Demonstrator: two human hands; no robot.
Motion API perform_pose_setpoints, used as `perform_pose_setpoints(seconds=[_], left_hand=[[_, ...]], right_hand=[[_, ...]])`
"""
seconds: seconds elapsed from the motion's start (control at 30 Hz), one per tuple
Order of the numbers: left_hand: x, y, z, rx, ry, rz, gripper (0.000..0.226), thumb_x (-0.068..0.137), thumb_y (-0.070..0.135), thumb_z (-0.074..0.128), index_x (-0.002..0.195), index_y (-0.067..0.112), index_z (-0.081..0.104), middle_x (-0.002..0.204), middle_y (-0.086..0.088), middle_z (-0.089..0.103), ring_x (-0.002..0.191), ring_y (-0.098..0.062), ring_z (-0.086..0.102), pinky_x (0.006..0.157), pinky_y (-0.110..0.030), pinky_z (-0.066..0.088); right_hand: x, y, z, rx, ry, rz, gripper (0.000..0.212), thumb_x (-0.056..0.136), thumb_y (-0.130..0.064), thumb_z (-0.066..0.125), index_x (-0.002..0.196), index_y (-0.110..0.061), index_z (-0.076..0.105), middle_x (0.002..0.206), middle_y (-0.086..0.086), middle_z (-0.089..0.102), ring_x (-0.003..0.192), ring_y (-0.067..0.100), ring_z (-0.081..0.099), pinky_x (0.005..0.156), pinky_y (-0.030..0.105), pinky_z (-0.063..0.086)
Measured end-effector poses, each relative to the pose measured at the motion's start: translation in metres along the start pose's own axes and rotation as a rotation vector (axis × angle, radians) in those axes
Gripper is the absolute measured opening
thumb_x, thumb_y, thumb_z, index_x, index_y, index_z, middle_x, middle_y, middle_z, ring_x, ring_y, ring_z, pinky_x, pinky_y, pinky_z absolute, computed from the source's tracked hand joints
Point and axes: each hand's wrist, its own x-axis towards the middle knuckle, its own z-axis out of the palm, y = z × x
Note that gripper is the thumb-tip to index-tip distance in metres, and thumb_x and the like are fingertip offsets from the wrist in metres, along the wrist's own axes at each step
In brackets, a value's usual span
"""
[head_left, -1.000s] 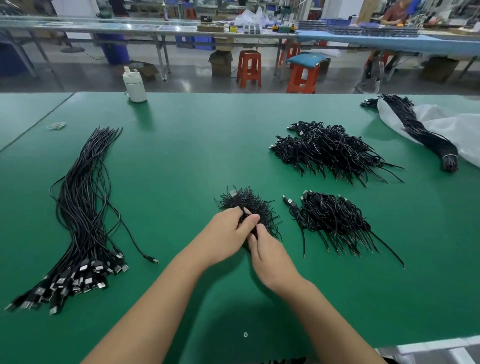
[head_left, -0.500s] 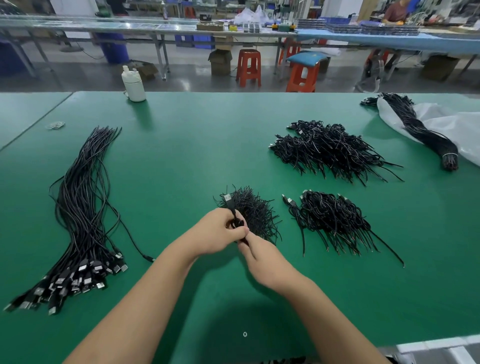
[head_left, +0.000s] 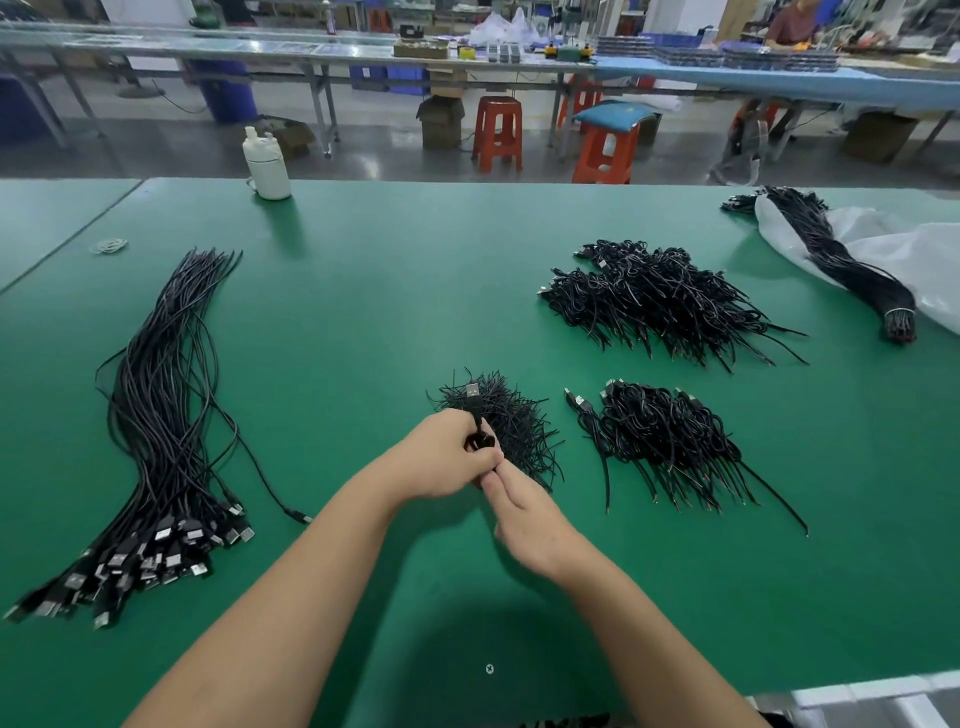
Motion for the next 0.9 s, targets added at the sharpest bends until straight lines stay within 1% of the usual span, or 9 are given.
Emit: perform_pose_setpoints(seconds=[0.07,0.13,0.2,0.27,0.3,0.37,0.47,0.67,0.9], left_hand=[[0.001,0.000,0.000,-0.107,-0.035,0.020,0.014,0.092,0.015,0.061,0.081,0.008,0.067,0.072,-0.011,0.069,0.063,-0.017,0.055,0.069,-0.035,0.050],[0.003,-0.002,0.004,-0.198,-0.029,0.015,0.014,0.093,0.015,0.062,0.086,0.004,0.066,0.065,-0.005,0.061,0.058,-0.015,0.050,0.061,-0.034,0.045],[0.004,-0.006,0.010,-0.458,-0.058,-0.019,0.012,0.096,0.013,0.062,0.095,0.001,0.061,0.059,0.000,0.051,0.049,-0.012,0.043,0.049,-0.026,0.039],[0.005,-0.014,0.013,-0.648,-0.060,-0.059,0.008,0.096,0.011,0.062,0.102,0.008,0.059,0.062,0.000,0.052,0.049,-0.011,0.043,0.049,-0.024,0.039],[0.008,-0.021,0.015,-0.564,-0.006,-0.065,0.009,0.095,0.012,0.063,0.103,0.014,0.060,0.066,0.002,0.055,0.053,-0.011,0.046,0.053,-0.025,0.042],[0.014,-0.040,0.020,-0.093,0.101,-0.064,0.009,0.092,0.019,0.066,0.098,0.021,0.060,0.084,0.005,0.060,0.071,-0.011,0.055,0.070,-0.029,0.047],[0.013,-0.062,0.033,0.316,0.077,-0.126,0.020,0.090,0.033,0.067,0.106,0.024,0.059,0.108,0.002,0.050,0.096,-0.019,0.056,0.090,-0.035,0.048],[0.012,-0.081,0.053,0.331,0.127,-0.126,0.021,0.090,0.040,0.066,0.105,0.028,0.058,0.105,0.007,0.043,0.087,-0.018,0.055,0.075,-0.031,0.044],[0.011,-0.078,0.059,0.284,0.180,-0.143,0.010,0.095,0.037,0.060,0.093,0.029,0.054,0.096,0.010,0.045,0.081,-0.014,0.055,0.074,-0.033,0.049]], right_hand=[[0.000,0.001,0.000,0.041,0.024,0.045,0.042,0.107,-0.016,0.031,0.147,-0.023,0.040,0.096,-0.030,0.055,0.064,-0.023,0.049,0.066,0.000,0.037],[0.000,0.002,0.000,0.057,0.078,0.058,0.036,0.107,-0.016,0.033,0.138,-0.023,0.050,0.077,-0.033,0.057,0.059,-0.019,0.049,0.062,0.004,0.037],[0.002,0.001,-0.003,0.084,0.161,0.085,0.027,0.107,-0.020,0.034,0.117,-0.025,0.059,0.071,-0.024,0.058,0.060,-0.011,0.050,0.066,0.012,0.038],[0.004,0.005,-0.009,0.071,0.237,0.129,0.024,0.107,-0.023,0.036,0.094,-0.026,0.055,0.073,-0.014,0.053,0.066,0.001,0.049,0.073,0.028,0.043],[0.004,0.007,-0.012,0.057,0.262,0.156,0.024,0.107,-0.025,0.036,0.088,-0.026,0.052,0.074,-0.012,0.050,0.069,0.008,0.048,0.077,0.031,0.042],[0.002,0.010,-0.018,0.081,0.298,0.211,0.027,0.106,-0.028,0.036,0.082,-0.029,0.047,0.073,-0.012,0.045,0.070,0.010,0.045,0.078,0.032,0.041],[-0.001,0.013,-0.023,0.210,0.316,0.324,0.031,0.106,-0.030,0.035,0.078,-0.019,0.042,0.069,-0.004,0.039,0.058,0.012,0.038,0.056,0.022,0.040],[-0.007,0.013,-0.023,0.188,0.283,0.393,0.029,0.106,-0.031,0.032,0.084,-0.014,0.038,0.071,0.003,0.037,0.056,0.015,0.039,0.059,0.030,0.037],[-0.008,0.011,-0.019,0.082,0.242,0.367,0.028,0.106,-0.030,0.032,0.084,-0.013,0.039,0.071,0.003,0.039,0.058,0.018,0.043,0.061,0.032,0.038]])
